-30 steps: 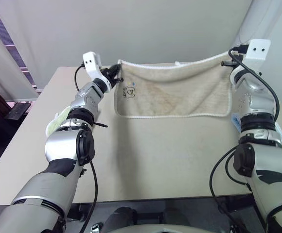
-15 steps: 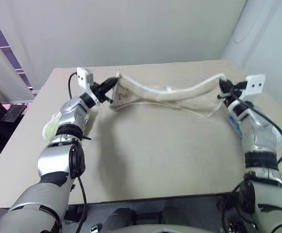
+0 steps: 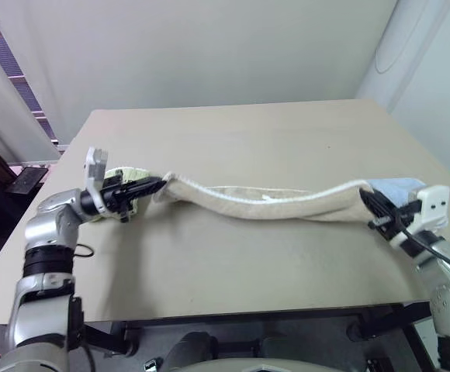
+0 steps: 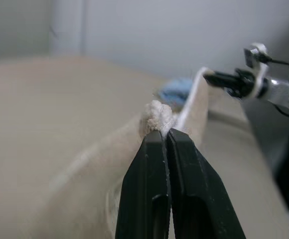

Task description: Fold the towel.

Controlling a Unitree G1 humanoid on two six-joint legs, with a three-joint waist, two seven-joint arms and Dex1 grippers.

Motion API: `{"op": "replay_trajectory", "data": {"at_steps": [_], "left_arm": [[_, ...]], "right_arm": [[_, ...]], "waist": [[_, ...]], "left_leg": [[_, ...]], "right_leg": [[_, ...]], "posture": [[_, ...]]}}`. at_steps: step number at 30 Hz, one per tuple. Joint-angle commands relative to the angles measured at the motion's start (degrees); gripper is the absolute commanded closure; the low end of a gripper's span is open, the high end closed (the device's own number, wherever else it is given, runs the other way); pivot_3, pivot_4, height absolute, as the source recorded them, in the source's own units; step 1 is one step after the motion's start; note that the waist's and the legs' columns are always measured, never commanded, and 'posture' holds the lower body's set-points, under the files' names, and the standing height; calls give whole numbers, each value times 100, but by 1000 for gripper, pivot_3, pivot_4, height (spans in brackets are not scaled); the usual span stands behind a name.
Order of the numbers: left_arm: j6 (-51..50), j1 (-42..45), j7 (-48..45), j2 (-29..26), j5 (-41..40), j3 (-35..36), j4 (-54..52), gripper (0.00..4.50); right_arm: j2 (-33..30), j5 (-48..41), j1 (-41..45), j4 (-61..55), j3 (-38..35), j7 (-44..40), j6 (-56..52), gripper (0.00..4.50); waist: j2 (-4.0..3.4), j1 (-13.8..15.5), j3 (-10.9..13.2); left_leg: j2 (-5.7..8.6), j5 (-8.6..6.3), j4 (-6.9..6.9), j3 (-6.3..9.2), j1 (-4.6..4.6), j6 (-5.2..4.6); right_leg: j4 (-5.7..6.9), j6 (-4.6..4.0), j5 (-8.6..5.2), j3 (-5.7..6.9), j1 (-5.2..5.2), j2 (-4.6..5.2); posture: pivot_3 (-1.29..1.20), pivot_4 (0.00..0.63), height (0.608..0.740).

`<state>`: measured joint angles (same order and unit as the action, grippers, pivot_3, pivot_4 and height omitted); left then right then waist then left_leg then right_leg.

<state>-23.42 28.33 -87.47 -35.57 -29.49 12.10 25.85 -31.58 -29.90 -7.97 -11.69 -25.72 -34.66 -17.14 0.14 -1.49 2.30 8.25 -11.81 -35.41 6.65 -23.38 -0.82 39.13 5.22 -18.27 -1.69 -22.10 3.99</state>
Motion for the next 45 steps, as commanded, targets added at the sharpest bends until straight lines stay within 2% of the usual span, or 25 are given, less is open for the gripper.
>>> {"op": "replay_trajectory", "data": {"at_steps": [1,9,12,17,23,28,30,37,41,45], "left_arm": [[-200,-207,-157,-251,-173,-46,-504,4483],[40,-958,-461,-679,-2,-271,-725,4483],[174,-1304,-502,-995,-112,-487,-769,4483],[544,-1665,-503,-1681,-657,-941,-239,4483],[890,-1459,-503,-2056,-1294,-1512,545,4483],[1285,-828,-503,-1660,-1377,-1452,1660,4483],[1571,-470,-503,-1444,-1172,-1440,2284,4483],[2703,576,-500,-691,-280,-1262,4069,4483],[3069,818,-129,-117,19,-989,4259,4483],[3273,892,89,199,347,-818,4301,4483]], "right_arm": [[-96,-377,-325,-514,-360,-232,-80,4500],[-47,-918,-1380,-735,-890,-736,-170,4500],[-60,-938,-1700,-692,-915,-965,-139,4500],[-172,-1046,-2300,-951,-879,-1535,-114,4500],[-372,-581,-2525,-774,-751,-1806,76,4500],[-354,-432,-1648,-441,-638,-1366,45,4500],[-279,-325,-1303,-281,-526,-1203,76,4500],[-154,227,-418,492,-33,-769,369,4500],[-27,428,-88,733,201,-576,518,4500],[59,474,36,742,380,-523,527,4500]], "waist": [[0,57,1],[-3,118,1],[-3,98,1],[-11,90,2],[-13,117,5],[-13,116,4],[-12,115,0],[1,175,-2],[1,241,-3],[5,242,-5]], "left_leg": [[-1,-1,-1,-2,1,1],[-5,-3,1,-8,8,2],[-7,-4,12,-8,6,1],[-14,-4,29,-11,3,2],[-16,-8,29,-18,-1,-3],[-16,-9,28,-21,1,-4],[-15,-9,29,-32,3,-5],[-15,-17,32,-30,-14,-26],[-14,-17,30,-31,-14,-28],[-13,-18,25,-30,-14,-28]], "right_leg": [[-1,-9,-5,-3,1,0],[-11,-45,-25,0,26,8],[-23,-48,-27,0,25,8],[-31,-58,-35,-1,20,8],[-44,-61,-41,2,16,12],[-54,-63,-39,16,18,21],[-55,-66,-36,44,15,50],[-72,-53,-33,57,-12,50],[-73,-30,-20,57,-10,49],[-72,-24,-16,57,-5,48]], "posture": [[0,0,740],[0,0,740],[0,0,740],[0,0,740],[0,0,740],[0,0,740],[0,0,740],[0,0,740],[0,0,740],[0,0,740]]}}
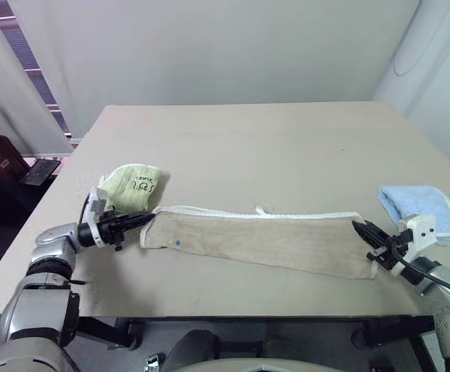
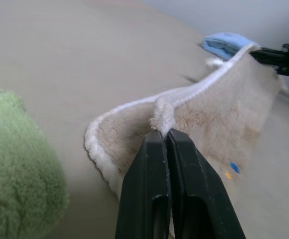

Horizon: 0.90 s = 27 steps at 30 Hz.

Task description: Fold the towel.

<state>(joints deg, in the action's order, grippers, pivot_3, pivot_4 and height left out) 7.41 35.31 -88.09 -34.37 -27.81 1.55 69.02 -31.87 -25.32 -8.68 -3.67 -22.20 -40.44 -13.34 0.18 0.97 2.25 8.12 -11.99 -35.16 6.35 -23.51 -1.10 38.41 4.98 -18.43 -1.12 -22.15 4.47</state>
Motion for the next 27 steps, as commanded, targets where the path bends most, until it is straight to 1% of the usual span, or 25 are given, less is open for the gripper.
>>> {"op": "replay_trajectory", "data": {"at_steps": [1,8,11,17,19,21,22,24,25,27], "left_arm": [[230,217,191,149,218,290,-14,4483],[196,435,890,502,406,748,11,4483],[252,390,904,525,527,797,-51,4483],[204,326,951,478,675,882,-136,4483],[-102,304,684,431,638,880,-240,4483],[-238,273,581,405,639,896,-356,4483],[-273,257,566,399,654,904,-411,4261],[-464,235,521,386,655,916,-540,3744],[-522,224,533,388,653,927,-604,3427],[-607,195,604,392,667,929,-755,2730]], "right_arm": [[120,24,121,-57,55,47,209,4500],[229,122,236,114,166,141,357,4500],[215,98,261,83,185,160,228,4500],[178,130,319,80,197,298,-22,4500],[145,64,347,-16,192,389,-306,4500],[73,-127,317,-150,228,249,-649,4500],[23,-162,301,-191,257,199,-800,4500],[3,-182,375,-160,230,285,-988,3975],[-8,-204,415,-141,211,300,-1054,3738],[21,-212,493,-169,161,359,-1060,3086]], "waist": [[1,-5,0],[2,-12,-1],[2,-22,-2],[3,-18,-2],[2,-16,-2],[3,-16,-2],[2,-16,-2],[3,-19,-2],[3,-19,-2],[2,-23,-2]], "left_leg": [[0,0,-1,0,0,0],[4,0,-12,0,5,0],[4,1,-12,1,7,-2],[4,1,-12,1,8,-1],[4,1,-12,1,9,0],[4,1,-12,1,8,-1],[4,1,-12,1,8,-1],[4,1,-12,1,9,-1],[4,1,-12,1,9,-1],[4,1,-12,2,8,0]], "right_leg": [[1,1,1,0,1,0],[2,18,11,-1,10,-1],[4,42,24,-2,10,-2],[4,43,26,-4,10,-4],[4,42,26,-4,10,-4],[4,42,26,-4,10,-4],[4,42,26,-4,10,-5],[5,42,26,-4,10,-4],[5,42,26,-4,10,-4],[5,42,26,-5,10,-4]], "posture": [[0,0,740],[0,0,740],[0,0,740],[0,0,740],[0,0,740],[0,0,740],[0,0,740],[0,0,740],[0,0,740],[0,0,740]]}}
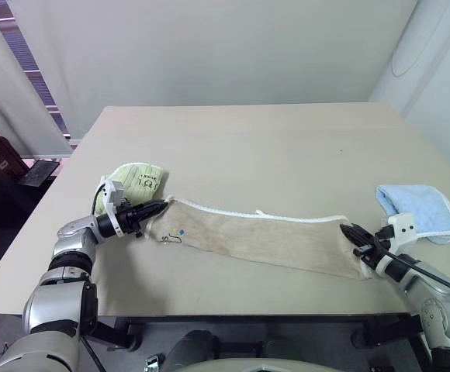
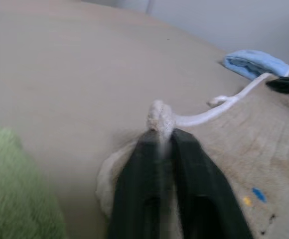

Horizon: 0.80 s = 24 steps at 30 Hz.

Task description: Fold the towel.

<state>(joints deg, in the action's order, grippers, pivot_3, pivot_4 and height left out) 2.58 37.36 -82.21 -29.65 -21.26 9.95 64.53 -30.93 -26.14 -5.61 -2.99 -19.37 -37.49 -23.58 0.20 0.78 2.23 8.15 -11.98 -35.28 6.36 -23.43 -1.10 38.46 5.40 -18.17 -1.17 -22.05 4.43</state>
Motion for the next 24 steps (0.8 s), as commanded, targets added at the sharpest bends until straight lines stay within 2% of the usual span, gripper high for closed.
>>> {"op": "replay_trajectory", "data": {"at_steps": [1,7,8,13,17,20,24], "left_arm": [[-172,-28,36,-81,2,97,-395,2320],[-348,-236,211,-145,-100,218,-1090,82],[-444,-276,218,-173,-123,227,-1221,0],[-1922,-1071,-317,-614,-682,146,-3123,0],[-2507,-1838,-379,-948,-1028,154,-4686,0],[-2797,-1891,-90,-827,-1158,-8,-5439,0],[-2926,-1685,153,-550,-1123,-409,-5965,0]], "right_arm": [[-59,-157,201,-286,-132,63,-57,2666],[114,-398,246,-544,-358,376,-183,487],[149,-482,265,-557,-443,463,-229,182],[289,-1802,144,-977,-1387,1027,-1247,82],[-8,-3816,-249,-696,-2189,1043,-3037,82],[-356,-4860,-537,-351,-2431,843,-3975,82],[-530,-5390,-832,-17,-2581,1121,-4486,82]], "waist": [[0,-7,0],[0,-2,0],[1,-1,0],[-1,-18,0],[-4,0,-1],[-11,54,2],[-15,36,1]], "left_leg": [[0,0,0,0,0,0],[0,0,1,0,0,0],[0,0,1,0,0,0],[0,0,8,-1,-1,0],[-2,-1,14,-1,1,-1],[-2,-2,9,-1,1,-2],[-2,-7,7,-3,23,-4]], "right_leg": [[0,0,0,-1,0,0],[0,0,0,-1,-1,0],[0,0,1,-2,-1,0],[0,0,0,-9,-5,-1],[0,-4,-2,-9,-4,-2],[-4,-28,-15,-7,6,2],[-30,-39,-14,-7,73,4]], "posture": [[0,0,740],[0,0,740],[0,0,740],[0,0,740],[0,0,740],[0,0,740],[0,0,740]]}}
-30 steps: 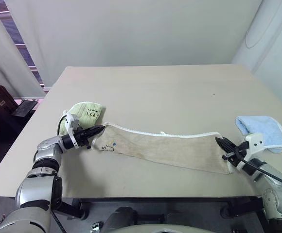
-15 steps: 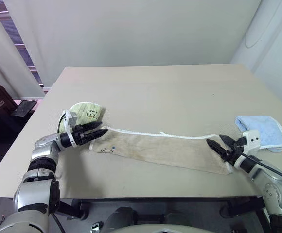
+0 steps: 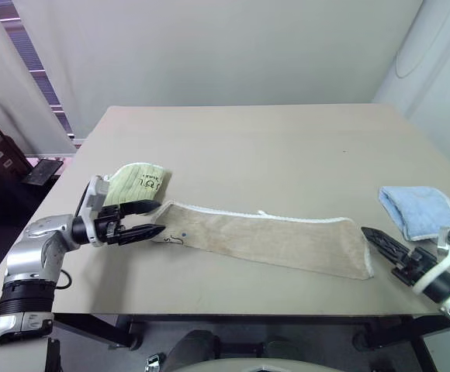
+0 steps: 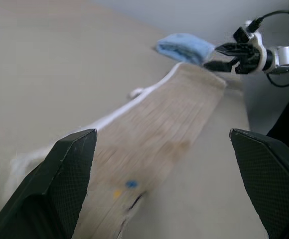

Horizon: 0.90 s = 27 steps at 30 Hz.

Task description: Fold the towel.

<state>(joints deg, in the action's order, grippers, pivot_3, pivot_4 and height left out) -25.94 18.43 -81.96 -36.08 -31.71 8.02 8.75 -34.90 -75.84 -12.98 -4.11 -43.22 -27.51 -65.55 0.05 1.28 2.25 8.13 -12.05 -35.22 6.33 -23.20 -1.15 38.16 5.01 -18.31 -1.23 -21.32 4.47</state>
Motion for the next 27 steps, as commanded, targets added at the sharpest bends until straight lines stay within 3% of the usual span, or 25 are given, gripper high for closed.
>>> {"op": "replay_trajectory", "data": {"at_steps": [1,10,14,19,27], "left_arm": [[-162,300,196,164,-107,-293,-449,0],[-438,1046,761,803,162,-1349,-911,0],[-430,937,707,615,279,-1521,-957,0],[-124,533,550,385,298,-1596,-1152,0],[594,450,652,653,700,-1795,-734,0]], "right_arm": [[-141,-540,-205,113,-234,134,-367,82],[53,-1050,-1168,-100,-383,263,-392,82],[197,-1129,-1220,-236,-129,371,-346,82],[290,-1208,-1055,-202,185,571,-272,82],[293,-1024,-243,293,497,1055,58,82]], "waist": [[0,-39,-1],[-9,-72,-5],[-10,-87,-6],[-21,-62,-9],[-24,-47,-11]], "left_leg": [[0,-1,0,-4,3,0],[0,-12,2,-10,-14,-23],[-1,-13,1,-12,-15,-27],[-3,-15,1,-12,-15,-27],[-2,-18,1,-14,-16,-30]], "right_leg": [[-2,0,0,0,5,2],[-25,15,-8,-1,-11,6],[-26,18,-9,-2,-12,4],[-32,16,-10,-3,-7,4],[-60,10,-4,2,-5,9]], "posture": [[0,0,740],[0,0,740],[0,0,740],[0,0,740],[0,0,740]]}}
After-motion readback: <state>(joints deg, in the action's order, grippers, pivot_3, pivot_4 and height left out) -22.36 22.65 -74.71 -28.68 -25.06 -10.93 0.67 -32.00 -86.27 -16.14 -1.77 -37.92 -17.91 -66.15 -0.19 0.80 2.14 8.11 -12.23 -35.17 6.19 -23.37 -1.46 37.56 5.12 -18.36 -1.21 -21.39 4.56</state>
